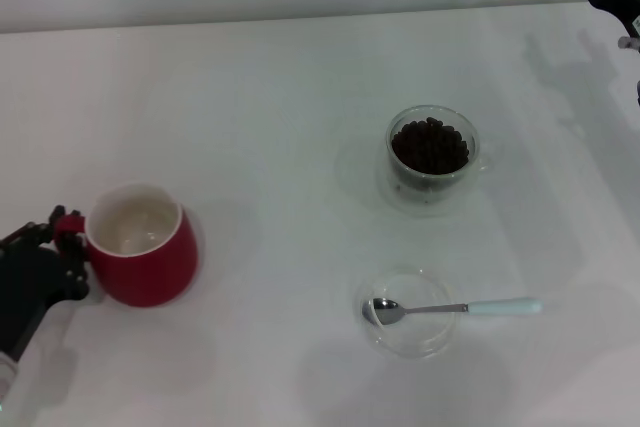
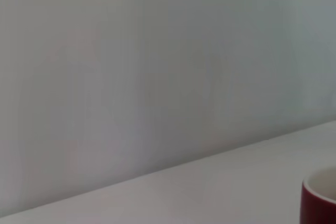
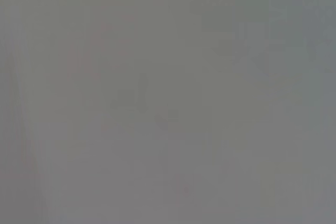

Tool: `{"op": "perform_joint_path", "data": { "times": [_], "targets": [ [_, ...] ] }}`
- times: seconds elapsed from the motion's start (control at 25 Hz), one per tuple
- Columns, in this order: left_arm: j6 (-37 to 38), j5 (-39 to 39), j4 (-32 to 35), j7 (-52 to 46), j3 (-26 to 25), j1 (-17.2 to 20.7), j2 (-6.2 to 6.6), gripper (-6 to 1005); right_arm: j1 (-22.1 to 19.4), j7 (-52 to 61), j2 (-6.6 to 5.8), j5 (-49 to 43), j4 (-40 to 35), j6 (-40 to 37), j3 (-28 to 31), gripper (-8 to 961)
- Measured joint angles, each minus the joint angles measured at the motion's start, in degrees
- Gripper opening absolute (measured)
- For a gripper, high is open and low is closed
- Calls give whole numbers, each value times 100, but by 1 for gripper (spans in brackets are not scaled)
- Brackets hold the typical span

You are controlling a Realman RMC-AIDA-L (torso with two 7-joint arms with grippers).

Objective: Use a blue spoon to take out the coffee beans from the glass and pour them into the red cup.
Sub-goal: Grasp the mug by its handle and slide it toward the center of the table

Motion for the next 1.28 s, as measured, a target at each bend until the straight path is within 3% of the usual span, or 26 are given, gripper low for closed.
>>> {"op": "perform_joint_path", "data": {
  "times": [0.64,1.28],
  "targets": [
    [-643,417,710,433,30,-283,-17,103,4,0,-50,-34,9,-15,0,870],
    [-544,471,877,421,-14,76,-1,145,3,0,-95,-45,18,-23,-41,870]
  ]
}}
